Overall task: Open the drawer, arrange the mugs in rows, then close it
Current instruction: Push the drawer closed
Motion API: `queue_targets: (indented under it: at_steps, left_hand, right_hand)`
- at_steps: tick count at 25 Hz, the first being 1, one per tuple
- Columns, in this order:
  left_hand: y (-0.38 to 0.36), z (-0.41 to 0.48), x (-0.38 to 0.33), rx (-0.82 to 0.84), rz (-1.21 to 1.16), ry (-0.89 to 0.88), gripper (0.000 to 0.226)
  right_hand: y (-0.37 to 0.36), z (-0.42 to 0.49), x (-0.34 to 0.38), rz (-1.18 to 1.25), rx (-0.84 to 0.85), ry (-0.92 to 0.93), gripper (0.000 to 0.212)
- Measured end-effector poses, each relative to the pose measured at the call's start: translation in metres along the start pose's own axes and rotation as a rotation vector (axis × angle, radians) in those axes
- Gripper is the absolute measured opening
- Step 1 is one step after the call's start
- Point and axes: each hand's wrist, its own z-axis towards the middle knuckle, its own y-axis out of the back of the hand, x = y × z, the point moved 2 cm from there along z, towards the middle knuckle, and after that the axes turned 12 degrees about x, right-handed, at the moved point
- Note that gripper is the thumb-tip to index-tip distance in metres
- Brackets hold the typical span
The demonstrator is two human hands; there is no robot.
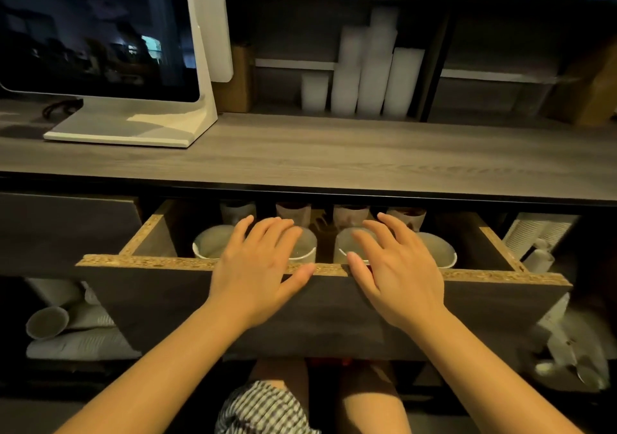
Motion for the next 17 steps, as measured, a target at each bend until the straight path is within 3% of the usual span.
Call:
queue_targets:
  at_steps: [8, 17]
  left_hand:
    - [-0.008, 0.045, 0.011, -0.015, 0.078, -0.001, 0.089]
    - [-0.009, 0.059, 0.014, 0.027, 0.104, 0.010, 0.100]
  right_hand:
    - [-0.012, 0.040, -0.020, -0.100, 0.112, 0.115, 0.090]
    - [-0.020, 0.054, -0.027, -0.155, 0.127, 0.077, 0.103]
